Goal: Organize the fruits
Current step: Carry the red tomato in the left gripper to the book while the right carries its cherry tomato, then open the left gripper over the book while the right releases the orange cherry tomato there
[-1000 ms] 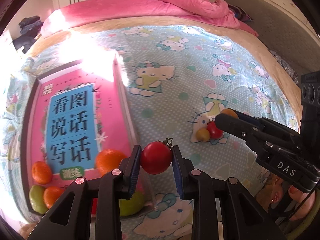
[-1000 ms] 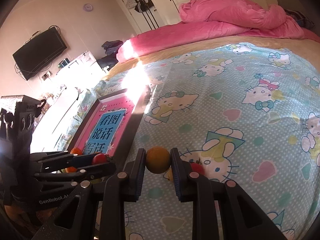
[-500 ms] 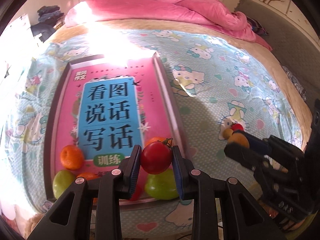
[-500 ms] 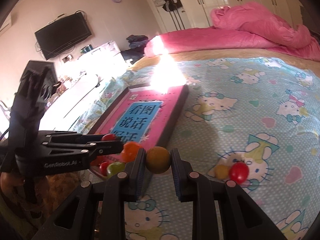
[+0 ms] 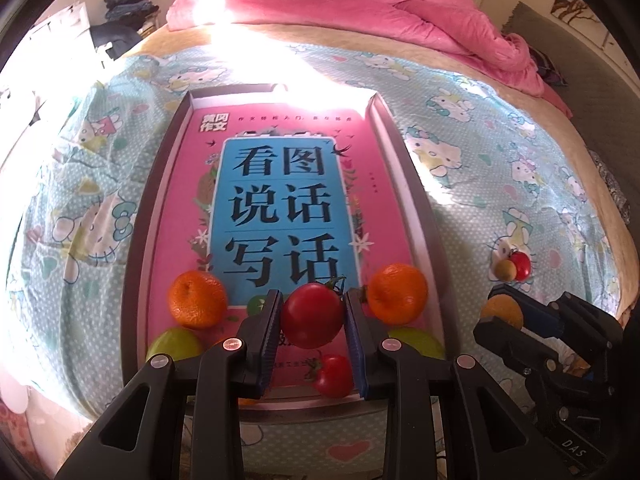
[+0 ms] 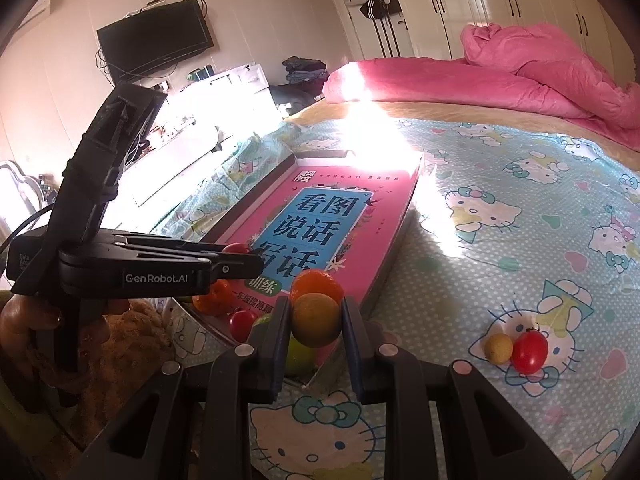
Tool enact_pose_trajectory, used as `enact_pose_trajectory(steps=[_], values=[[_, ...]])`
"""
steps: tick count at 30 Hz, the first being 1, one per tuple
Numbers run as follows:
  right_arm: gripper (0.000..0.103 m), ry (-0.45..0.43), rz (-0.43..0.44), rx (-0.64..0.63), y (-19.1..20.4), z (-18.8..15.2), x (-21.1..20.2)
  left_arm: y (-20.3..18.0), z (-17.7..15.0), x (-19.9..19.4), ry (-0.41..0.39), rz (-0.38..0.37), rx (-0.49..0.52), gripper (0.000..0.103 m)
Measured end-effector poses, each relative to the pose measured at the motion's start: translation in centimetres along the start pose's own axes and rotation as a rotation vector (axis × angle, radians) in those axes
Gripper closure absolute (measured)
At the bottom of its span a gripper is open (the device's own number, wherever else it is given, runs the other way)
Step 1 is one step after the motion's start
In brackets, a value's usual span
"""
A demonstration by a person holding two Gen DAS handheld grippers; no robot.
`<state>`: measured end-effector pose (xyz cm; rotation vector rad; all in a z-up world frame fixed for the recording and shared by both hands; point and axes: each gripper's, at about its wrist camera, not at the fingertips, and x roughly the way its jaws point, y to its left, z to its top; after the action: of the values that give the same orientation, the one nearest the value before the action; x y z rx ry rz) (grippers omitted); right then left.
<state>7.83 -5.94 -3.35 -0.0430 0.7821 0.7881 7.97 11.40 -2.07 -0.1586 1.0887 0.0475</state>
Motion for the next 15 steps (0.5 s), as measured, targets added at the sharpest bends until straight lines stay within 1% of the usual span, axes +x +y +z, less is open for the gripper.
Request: enact_pose_trajectory(steps=[5, 9, 15], values=[[0.077, 0.02, 0.011, 0.007, 0.0, 0.3, 1.5, 0.1, -0.3, 0.8, 0.023, 0.007, 0.002, 0.072], [0.077, 0.042, 0.026, -0.022, 0.6, 0.2, 2.6, -0.1, -0.4, 1.1, 0.031, 0.009, 0.017, 0.072], [0.077, 0.077, 0.016, -0.041, 1.0, -0.1, 3.8, -0.4, -0.6, 1.5, 0.043, 0.005, 0.024, 0.072]])
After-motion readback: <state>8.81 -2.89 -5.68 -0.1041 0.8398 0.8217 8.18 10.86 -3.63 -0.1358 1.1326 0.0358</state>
